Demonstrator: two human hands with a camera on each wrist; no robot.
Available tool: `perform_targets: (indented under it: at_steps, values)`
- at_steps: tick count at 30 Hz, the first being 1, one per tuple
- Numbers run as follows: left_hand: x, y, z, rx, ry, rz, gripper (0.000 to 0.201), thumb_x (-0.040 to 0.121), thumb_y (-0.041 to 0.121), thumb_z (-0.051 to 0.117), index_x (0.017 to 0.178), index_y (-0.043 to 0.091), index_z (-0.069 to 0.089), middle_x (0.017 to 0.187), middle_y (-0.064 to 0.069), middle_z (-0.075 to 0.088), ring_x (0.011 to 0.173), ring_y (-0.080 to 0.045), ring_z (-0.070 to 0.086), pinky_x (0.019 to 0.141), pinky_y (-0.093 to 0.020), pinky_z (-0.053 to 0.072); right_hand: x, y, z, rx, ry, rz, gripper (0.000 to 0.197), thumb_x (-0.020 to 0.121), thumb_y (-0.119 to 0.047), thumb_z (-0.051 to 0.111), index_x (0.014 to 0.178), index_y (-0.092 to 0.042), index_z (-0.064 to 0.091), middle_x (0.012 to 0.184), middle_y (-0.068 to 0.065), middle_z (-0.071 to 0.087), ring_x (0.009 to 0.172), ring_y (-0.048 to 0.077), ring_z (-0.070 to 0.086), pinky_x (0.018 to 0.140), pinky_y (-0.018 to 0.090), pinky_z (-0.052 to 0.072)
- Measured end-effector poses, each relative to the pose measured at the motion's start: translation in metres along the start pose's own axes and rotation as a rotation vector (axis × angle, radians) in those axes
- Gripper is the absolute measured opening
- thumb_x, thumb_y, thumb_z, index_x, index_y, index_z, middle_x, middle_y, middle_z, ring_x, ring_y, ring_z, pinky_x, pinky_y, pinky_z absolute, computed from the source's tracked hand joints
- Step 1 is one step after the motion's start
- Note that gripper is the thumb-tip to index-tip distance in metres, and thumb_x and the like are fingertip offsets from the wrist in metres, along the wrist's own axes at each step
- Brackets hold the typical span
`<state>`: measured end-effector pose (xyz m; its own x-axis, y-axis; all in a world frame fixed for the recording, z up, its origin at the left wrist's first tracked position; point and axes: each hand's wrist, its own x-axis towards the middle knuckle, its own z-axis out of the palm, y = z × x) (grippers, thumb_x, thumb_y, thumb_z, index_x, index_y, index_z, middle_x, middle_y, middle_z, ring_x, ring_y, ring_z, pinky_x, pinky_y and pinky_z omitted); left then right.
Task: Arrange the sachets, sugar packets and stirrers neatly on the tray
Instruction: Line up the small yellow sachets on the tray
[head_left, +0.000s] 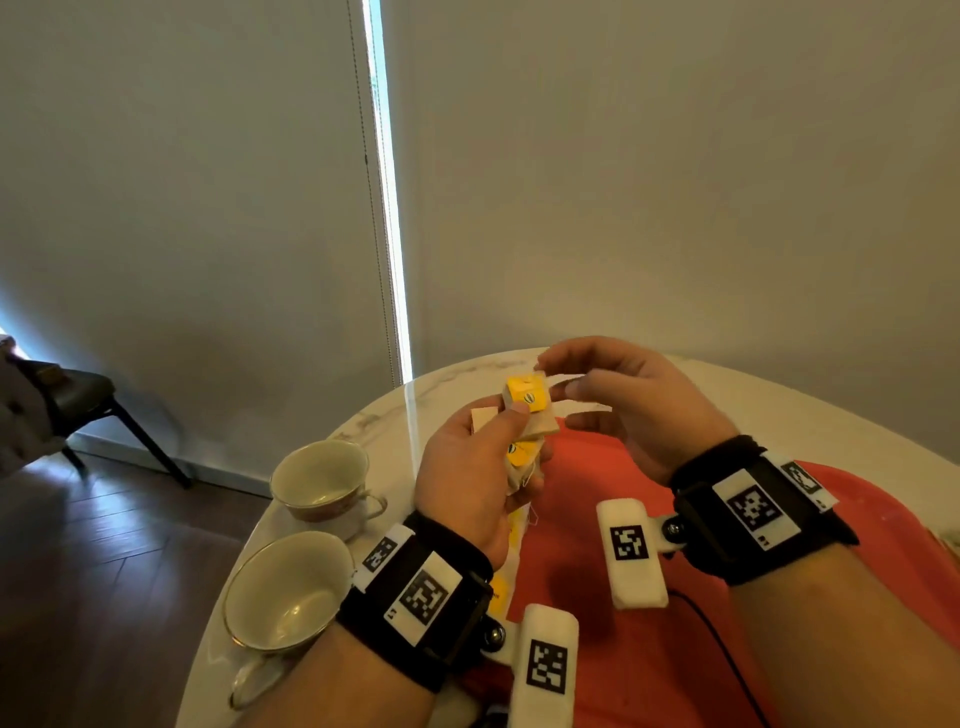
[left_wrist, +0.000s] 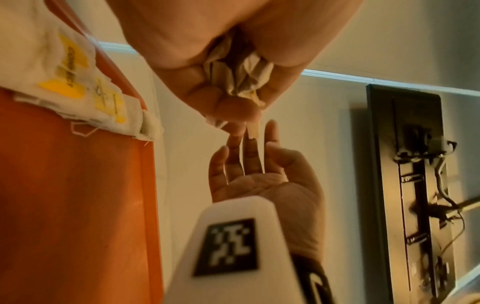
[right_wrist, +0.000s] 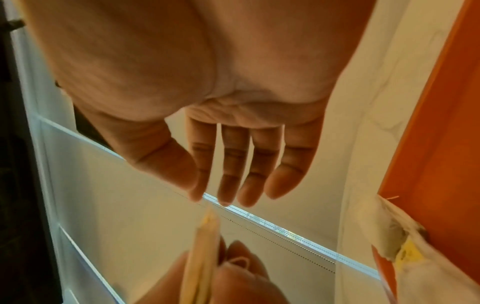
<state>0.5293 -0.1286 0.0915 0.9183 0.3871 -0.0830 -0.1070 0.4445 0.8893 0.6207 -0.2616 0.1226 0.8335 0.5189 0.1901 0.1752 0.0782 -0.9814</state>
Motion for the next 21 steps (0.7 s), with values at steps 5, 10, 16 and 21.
perform_targets:
  at_steps: [5, 10, 16, 21]
  values:
    - [0.0002, -0.007, 0.0006, 0.099, -0.047, 0.095, 0.004, 0.095, 0.022, 0.074, 0.098, 0.02, 0.074, 0.082, -0.013, 0.075, 0.068, -0.019, 0.069, 0.049, -0.025, 0.051, 0.002, 0.0037, 0.0034, -0.085, 0.039, 0.003, 0.006, 0.089, -0.014, 0.073, 0.091, -0.009, 0.073, 0.091, 0.008, 0.072, 0.081, 0.017, 0.065, 0.068, 0.03, 0.048]
    - [0.004, -0.0079, -0.0016, 0.075, -0.035, 0.123, 0.014, 0.086, 0.021, 0.082, 0.097, 0.02, 0.073, 0.077, -0.005, 0.073, 0.07, -0.021, 0.068, 0.051, -0.026, 0.052, 0.0034, -0.0016, 0.0034, 0.378, 0.089, -0.064, 0.016, 0.078, -0.02, 0.071, 0.092, -0.013, 0.069, 0.09, 0.005, 0.073, 0.083, 0.019, 0.068, 0.066, 0.028, 0.052]
    - [0.0007, -0.0068, 0.001, 0.051, -0.038, 0.186, 0.037, 0.069, 0.034, 0.084, 0.102, 0.021, 0.074, 0.077, -0.002, 0.074, 0.063, -0.016, 0.066, 0.05, -0.025, 0.052, 0.0009, 0.0055, 0.0066, 0.349, 0.089, 0.05, 0.01, 0.079, -0.024, 0.073, 0.086, -0.017, 0.077, 0.086, 0.005, 0.073, 0.078, 0.02, 0.065, 0.073, 0.036, 0.043]
    - [0.0044, -0.0108, -0.0027, 0.091, -0.002, 0.198, 0.009, 0.089, 0.021, 0.08, 0.095, 0.027, 0.078, 0.081, -0.004, 0.075, 0.065, -0.017, 0.069, 0.05, -0.025, 0.052, 0.0, -0.0011, 0.0062, 0.435, 0.062, 0.056, 0.007, 0.08, -0.017, 0.07, 0.087, -0.015, 0.071, 0.082, 0.003, 0.07, 0.071, 0.018, 0.063, 0.07, 0.035, 0.045]
